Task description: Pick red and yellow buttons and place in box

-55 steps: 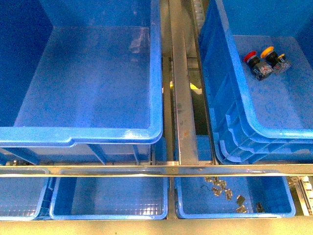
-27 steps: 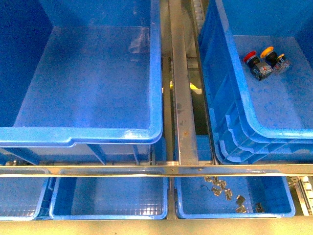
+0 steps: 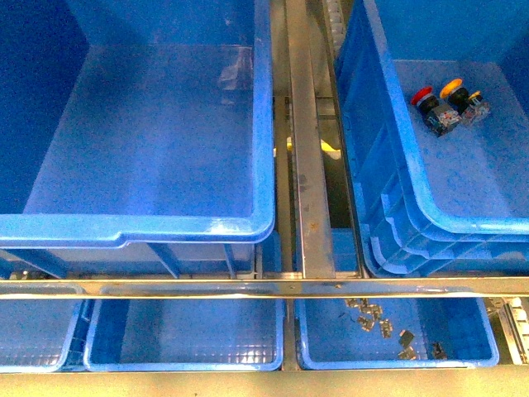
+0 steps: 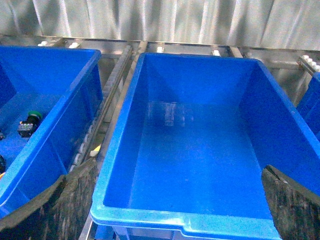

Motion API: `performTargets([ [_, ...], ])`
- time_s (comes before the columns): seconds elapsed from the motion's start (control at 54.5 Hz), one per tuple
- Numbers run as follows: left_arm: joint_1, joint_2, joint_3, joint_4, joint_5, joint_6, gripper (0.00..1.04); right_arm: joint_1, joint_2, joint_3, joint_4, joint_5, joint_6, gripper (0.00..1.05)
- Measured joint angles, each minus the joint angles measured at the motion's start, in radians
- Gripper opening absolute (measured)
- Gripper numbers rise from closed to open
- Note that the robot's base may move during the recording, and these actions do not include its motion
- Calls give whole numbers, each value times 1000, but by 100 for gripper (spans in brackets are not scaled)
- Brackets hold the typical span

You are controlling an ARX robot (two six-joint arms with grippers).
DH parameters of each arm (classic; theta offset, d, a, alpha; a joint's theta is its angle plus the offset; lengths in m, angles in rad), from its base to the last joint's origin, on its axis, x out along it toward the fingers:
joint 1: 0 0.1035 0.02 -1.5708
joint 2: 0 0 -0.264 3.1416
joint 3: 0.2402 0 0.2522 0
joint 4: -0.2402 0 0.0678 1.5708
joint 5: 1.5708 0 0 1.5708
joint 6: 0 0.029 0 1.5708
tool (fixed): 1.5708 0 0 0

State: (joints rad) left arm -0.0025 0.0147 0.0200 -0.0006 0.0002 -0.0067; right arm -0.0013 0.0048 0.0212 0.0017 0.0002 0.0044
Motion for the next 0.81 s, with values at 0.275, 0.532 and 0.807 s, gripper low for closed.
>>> performTargets([
  [0.275, 0, 0, 0, 0, 0, 0, 97, 0, 0, 0, 0, 0, 0, 99],
  [0.532, 0, 0, 0, 0, 0, 0, 97, 0, 0, 0, 0, 0, 0, 99],
  [0.807, 0, 0, 0, 0, 0, 0, 97, 0, 0, 0, 0, 0, 0, 99],
])
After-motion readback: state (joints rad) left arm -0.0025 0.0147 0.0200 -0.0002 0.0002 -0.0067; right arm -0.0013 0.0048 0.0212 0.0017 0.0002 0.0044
